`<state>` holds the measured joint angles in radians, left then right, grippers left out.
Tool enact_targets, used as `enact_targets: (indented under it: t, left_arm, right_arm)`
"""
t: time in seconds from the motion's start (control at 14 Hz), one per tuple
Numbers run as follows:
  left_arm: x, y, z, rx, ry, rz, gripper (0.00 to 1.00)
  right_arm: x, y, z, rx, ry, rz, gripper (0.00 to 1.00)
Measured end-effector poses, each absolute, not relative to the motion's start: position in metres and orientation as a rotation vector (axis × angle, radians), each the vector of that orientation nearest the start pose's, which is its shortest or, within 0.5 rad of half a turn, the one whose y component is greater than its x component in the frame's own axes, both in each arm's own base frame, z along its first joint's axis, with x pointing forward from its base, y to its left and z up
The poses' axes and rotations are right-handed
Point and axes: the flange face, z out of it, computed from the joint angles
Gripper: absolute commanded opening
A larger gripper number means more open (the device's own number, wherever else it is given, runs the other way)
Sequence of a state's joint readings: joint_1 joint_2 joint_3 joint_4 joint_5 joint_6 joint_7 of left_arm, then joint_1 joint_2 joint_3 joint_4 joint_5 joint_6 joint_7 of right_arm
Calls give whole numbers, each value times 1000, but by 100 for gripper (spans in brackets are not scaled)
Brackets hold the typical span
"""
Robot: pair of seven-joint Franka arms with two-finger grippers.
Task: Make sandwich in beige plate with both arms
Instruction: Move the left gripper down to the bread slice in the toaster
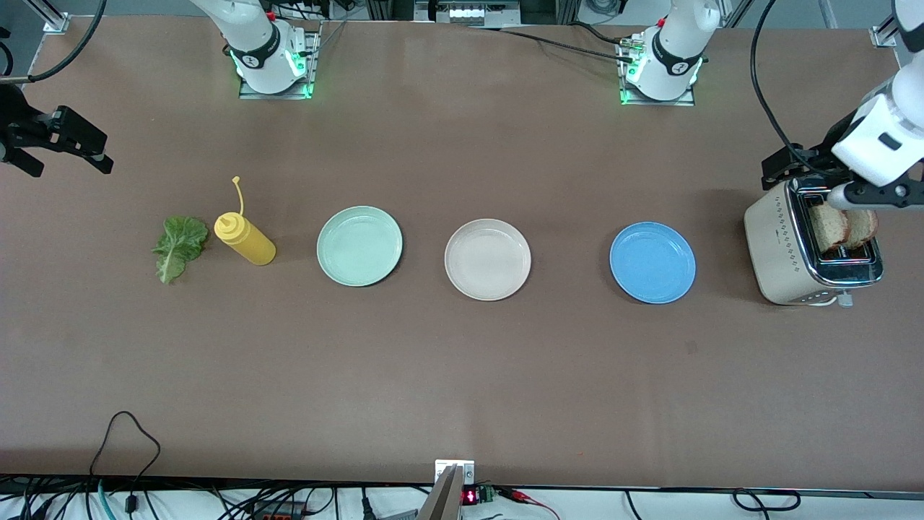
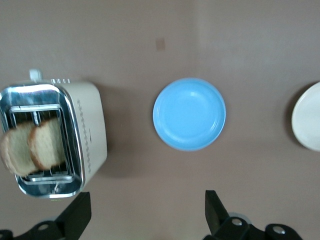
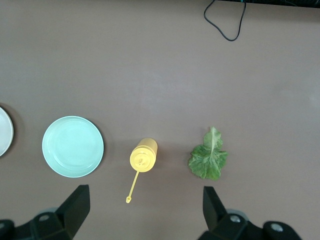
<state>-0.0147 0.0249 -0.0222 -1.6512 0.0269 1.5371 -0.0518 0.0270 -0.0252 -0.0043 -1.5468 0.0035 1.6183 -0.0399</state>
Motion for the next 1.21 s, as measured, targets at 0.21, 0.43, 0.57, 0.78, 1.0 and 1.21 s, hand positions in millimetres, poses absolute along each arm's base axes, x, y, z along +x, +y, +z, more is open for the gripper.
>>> enact_targets:
  t: [0.21, 0.43, 0.57, 0.78, 1.0, 1.21]
  left_arm:
    - [564, 23, 534, -3090, -130, 359, 100]
    - [574, 79, 513, -3028, -120, 412, 100]
    - [581, 99, 502, -2929, -30, 439, 100]
    - [595, 124, 477, -2903, 53, 415, 100]
    - [597, 167, 435, -2926, 83, 370, 97]
    - [590, 188, 401, -2961, 109, 327, 93]
  right_arm:
    - [552, 13, 654, -3134, -98, -152, 100]
    - [552, 13, 654, -3134, -99, -152, 100]
    - [552, 13, 654, -3134, -99, -152, 100]
    - [552, 13, 654, -3134, -99, -152, 100]
    - [552, 13, 654, -3133, -99, -152, 100]
    - [552, 13, 654, -3133, -99, -152, 100]
